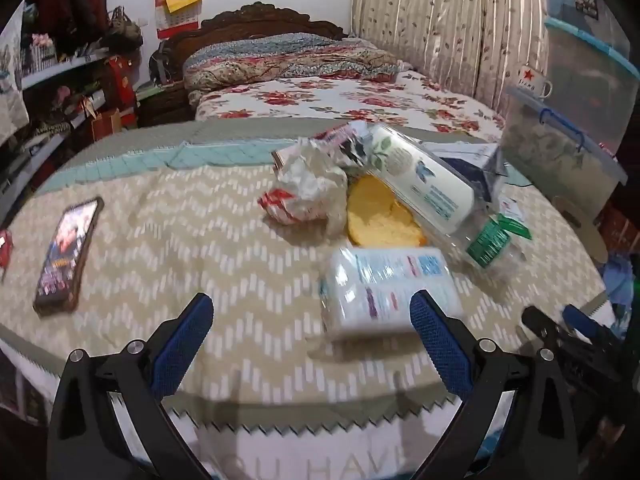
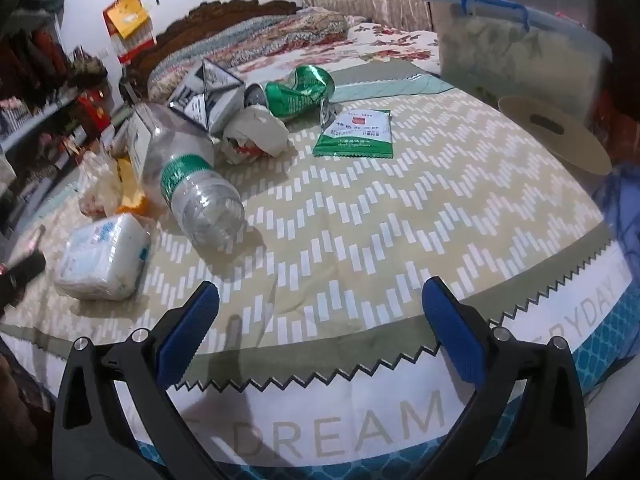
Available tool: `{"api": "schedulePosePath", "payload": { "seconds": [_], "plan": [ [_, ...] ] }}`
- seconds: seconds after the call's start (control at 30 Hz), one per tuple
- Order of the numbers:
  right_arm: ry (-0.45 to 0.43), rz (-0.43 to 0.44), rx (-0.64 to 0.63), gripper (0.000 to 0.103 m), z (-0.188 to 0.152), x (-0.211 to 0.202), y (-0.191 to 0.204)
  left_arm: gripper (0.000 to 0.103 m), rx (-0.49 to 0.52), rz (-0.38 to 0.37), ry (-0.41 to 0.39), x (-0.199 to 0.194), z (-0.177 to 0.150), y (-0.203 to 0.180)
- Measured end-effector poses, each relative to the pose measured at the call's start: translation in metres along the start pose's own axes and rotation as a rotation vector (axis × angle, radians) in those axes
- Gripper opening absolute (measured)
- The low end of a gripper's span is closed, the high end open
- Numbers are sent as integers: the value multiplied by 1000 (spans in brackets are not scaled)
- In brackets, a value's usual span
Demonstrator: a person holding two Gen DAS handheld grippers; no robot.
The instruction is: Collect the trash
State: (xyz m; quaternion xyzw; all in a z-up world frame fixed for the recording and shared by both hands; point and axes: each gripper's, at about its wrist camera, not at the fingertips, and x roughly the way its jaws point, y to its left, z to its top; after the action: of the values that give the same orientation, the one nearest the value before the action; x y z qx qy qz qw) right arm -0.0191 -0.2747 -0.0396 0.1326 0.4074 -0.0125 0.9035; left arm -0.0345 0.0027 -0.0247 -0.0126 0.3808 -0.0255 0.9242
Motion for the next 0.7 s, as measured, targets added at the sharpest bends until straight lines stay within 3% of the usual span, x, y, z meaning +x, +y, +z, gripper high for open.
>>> {"api": "schedulePosePath", "payload": {
  "seconds": [0.07,0.13,0.17,0.3,0.5,0.7],
  "plan": [
    [-14,34,28,100,1,1,-5,94,-16,-63,6,-2,-9,0],
    [-24,60,51,100,1,-1,-9,94,-20,-176,23,-7,-10,0],
    [-26,65,59,100,1,-2,-10,94,-18,-178,23,-8,-10,-1],
    [-74,59,51,100,3,-15,-7,94,17,-97,-69,-20,3,-4],
    [-206,98,-30,100,21,-50,12,94,81,93,-361,-50,34,-5],
    [-348,160,-52,100,45,-90,29,94,86,117,-482,-63,57,-14]
  ]
}}
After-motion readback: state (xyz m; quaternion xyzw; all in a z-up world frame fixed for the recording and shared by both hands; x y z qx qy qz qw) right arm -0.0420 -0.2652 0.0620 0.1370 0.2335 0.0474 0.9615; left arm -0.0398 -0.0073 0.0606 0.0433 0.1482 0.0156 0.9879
